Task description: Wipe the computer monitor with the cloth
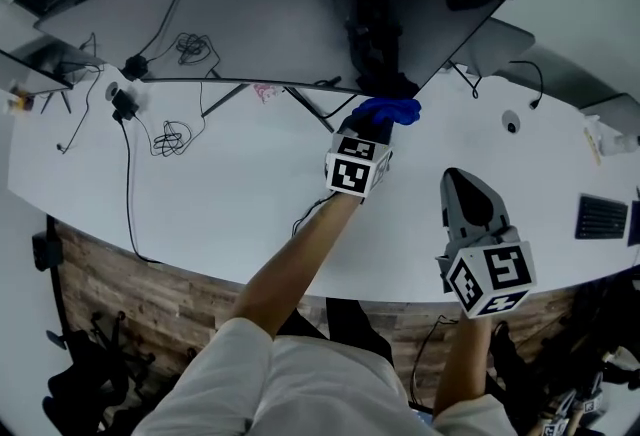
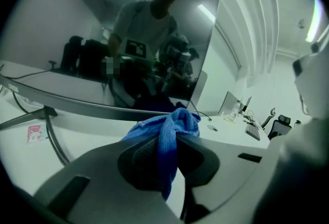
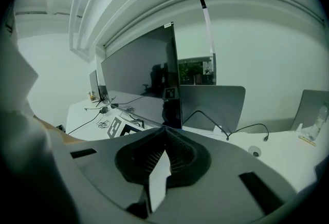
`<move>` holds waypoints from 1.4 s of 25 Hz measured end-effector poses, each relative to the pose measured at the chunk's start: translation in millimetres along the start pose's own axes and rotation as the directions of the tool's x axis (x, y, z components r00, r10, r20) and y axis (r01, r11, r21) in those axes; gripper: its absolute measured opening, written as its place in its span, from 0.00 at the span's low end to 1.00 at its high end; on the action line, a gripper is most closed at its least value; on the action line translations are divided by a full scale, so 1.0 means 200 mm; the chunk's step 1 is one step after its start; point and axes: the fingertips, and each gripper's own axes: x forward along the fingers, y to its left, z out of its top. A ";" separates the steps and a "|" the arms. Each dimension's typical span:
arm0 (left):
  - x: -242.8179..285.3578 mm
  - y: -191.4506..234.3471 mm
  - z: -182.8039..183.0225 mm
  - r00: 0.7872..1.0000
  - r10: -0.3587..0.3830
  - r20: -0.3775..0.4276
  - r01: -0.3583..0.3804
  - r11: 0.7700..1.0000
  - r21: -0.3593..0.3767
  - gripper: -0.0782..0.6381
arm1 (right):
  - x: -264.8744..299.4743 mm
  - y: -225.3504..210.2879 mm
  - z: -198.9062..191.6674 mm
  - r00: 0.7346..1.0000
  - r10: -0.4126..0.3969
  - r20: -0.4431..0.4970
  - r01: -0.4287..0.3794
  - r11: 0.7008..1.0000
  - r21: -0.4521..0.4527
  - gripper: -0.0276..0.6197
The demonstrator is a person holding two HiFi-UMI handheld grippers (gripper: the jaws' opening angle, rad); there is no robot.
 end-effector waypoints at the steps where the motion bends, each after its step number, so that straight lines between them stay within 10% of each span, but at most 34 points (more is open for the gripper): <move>1: -0.02 0.04 0.00 1.000 0.018 0.009 -0.017 1.000 -0.011 0.18 | 0.02 0.02 0.00 1.000 0.004 -0.007 -0.004 1.000 0.000 0.06; 15: -0.48 0.81 0.04 0.983 0.171 0.059 -0.162 0.978 -0.132 0.18 | 0.43 0.51 0.15 0.997 0.074 -0.019 -0.075 0.997 -0.023 0.06; 35: -1.14 2.03 0.02 0.942 0.336 0.019 -0.334 0.940 -0.073 0.18 | 1.19 1.35 0.38 0.983 0.178 -0.046 -0.181 0.981 -0.072 0.06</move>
